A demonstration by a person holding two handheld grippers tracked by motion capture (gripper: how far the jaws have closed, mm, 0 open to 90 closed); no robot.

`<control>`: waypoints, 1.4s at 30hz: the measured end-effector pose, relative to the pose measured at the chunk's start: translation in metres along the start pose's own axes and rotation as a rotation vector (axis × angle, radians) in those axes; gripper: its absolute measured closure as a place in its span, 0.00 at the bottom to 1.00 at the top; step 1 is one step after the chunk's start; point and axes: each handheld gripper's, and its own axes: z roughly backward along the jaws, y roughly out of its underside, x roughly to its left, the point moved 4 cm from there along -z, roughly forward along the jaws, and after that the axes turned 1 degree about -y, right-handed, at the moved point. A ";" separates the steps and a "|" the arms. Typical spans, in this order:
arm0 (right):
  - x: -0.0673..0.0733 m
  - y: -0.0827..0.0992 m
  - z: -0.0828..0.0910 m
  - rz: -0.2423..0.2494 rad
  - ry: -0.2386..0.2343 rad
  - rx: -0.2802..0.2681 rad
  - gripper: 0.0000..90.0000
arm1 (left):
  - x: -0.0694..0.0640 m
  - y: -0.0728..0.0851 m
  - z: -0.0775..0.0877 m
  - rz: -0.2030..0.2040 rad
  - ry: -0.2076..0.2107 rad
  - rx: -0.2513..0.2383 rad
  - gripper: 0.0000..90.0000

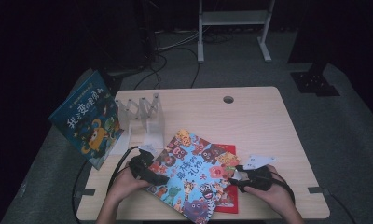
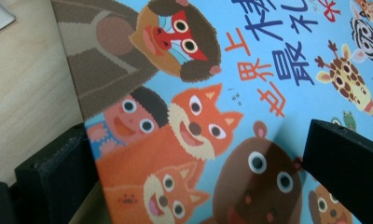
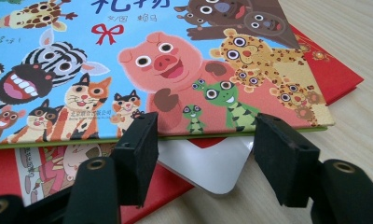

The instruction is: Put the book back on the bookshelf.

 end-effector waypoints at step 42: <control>0.011 -0.009 -0.013 -0.019 -0.022 -0.016 0.47 | 0.014 -0.043 0.017 -0.003 0.013 0.008 0.00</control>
